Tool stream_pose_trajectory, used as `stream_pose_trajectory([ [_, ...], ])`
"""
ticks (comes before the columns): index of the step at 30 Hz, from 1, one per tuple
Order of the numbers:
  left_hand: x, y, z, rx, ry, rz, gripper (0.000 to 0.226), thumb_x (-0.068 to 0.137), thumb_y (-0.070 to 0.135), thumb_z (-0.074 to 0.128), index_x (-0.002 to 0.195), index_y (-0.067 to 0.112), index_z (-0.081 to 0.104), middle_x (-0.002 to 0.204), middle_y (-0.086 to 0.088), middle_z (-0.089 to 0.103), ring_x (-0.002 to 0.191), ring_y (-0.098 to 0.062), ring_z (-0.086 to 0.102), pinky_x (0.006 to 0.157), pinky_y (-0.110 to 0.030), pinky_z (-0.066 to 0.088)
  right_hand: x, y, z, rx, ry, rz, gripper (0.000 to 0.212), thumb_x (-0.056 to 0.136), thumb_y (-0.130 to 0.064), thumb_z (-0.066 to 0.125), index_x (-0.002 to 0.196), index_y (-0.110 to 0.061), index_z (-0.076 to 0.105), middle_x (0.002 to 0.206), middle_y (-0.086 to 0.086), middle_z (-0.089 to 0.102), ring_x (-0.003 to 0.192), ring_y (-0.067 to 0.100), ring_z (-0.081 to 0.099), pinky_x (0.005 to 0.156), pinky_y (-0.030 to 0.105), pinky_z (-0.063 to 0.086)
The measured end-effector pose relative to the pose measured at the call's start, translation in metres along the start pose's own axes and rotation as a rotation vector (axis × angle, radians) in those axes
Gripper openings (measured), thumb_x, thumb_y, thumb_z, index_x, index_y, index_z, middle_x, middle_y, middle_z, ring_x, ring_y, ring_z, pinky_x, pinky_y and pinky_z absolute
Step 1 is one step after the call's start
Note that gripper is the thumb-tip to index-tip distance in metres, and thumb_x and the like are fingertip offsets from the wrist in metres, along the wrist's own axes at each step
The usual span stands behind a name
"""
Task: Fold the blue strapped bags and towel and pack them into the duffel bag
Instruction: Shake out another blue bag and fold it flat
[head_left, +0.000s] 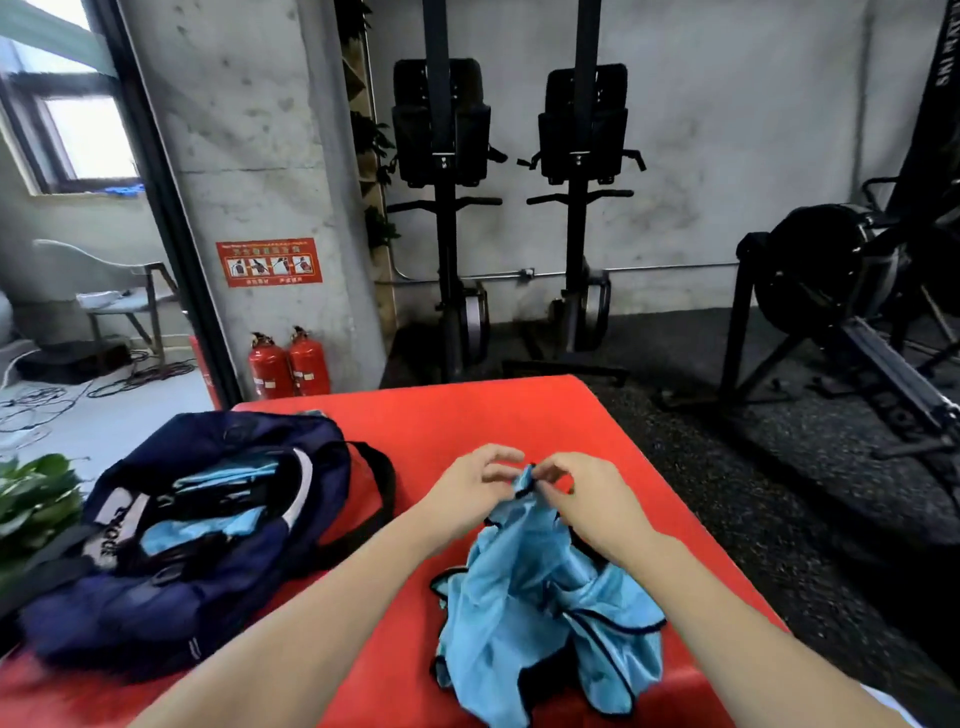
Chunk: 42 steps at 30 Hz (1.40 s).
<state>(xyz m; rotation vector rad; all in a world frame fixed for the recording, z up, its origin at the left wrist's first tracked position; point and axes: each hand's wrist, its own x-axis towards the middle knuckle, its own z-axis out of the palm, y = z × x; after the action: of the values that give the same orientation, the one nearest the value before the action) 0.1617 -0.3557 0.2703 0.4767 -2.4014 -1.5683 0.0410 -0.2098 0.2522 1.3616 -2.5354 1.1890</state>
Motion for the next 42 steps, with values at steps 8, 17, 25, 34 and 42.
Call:
stream_pose_trajectory([
  [8, -0.008, -0.061, 0.032, -0.272, -0.052, -0.107, 0.067, 0.066, -0.004, 0.047, 0.127, 0.019, 0.058, 0.117, -0.008, 0.072, 0.11, -0.021, 0.066, 0.092, -0.043, 0.053, -0.03, 0.032, 0.042, 0.06, -0.112, -0.08, 0.059, 0.076, -0.03, 0.065, 0.127, -0.056, 0.049, 0.133, -0.032, 0.033, 0.105, 0.005, 0.055, 0.088, 0.037, 0.053],
  [17, 0.009, -0.057, 0.018, -0.213, -0.085, -0.122, 0.074, 0.077, -0.011, 0.046, 0.143, 0.023, 0.045, 0.123, -0.002, 0.069, 0.116, -0.023, 0.063, 0.086, -0.031, 0.049, -0.012, 0.045, 0.028, -0.046, -0.159, -0.234, 0.022, 0.082, -0.024, 0.077, 0.1, -0.036, 0.071, 0.139, -0.021, 0.044, 0.126, 0.011, 0.036, 0.106, 0.033, 0.039],
  [25, 0.01, -0.055, 0.019, -0.188, -0.092, -0.076, 0.069, 0.087, -0.021, 0.038, 0.143, 0.018, 0.044, 0.124, -0.006, 0.068, 0.106, -0.021, 0.069, 0.093, -0.034, 0.053, -0.019, 0.056, 0.023, -0.133, -0.32, -0.207, 0.039, 0.082, -0.007, 0.066, 0.105, -0.039, 0.071, 0.155, -0.012, 0.031, 0.141, 0.016, 0.019, 0.11, 0.033, 0.027],
  [34, 0.006, -0.073, 0.029, 0.227, 0.021, 0.058, 0.047, 0.091, 0.015, 0.065, 0.131, 0.035, 0.055, 0.111, 0.017, 0.071, 0.085, -0.006, 0.066, 0.078, -0.02, 0.047, -0.028, 0.08, 0.004, -0.182, -0.045, 0.009, 0.013, 0.077, -0.017, 0.072, 0.085, -0.027, 0.067, 0.133, -0.006, 0.055, 0.125, 0.021, 0.039, 0.106, 0.041, 0.038],
  [42, 0.012, -0.076, 0.046, 0.432, 0.099, 0.086, 0.041, 0.088, 0.045, 0.07, 0.127, 0.04, 0.058, 0.111, 0.021, 0.063, 0.119, -0.004, 0.04, 0.104, -0.037, 0.028, -0.038, 0.089, 0.003, -0.218, -0.031, 0.003, 0.015, 0.083, -0.017, 0.069, 0.096, -0.02, 0.075, 0.125, -0.004, 0.061, 0.122, 0.02, 0.047, 0.107, 0.029, 0.035],
])
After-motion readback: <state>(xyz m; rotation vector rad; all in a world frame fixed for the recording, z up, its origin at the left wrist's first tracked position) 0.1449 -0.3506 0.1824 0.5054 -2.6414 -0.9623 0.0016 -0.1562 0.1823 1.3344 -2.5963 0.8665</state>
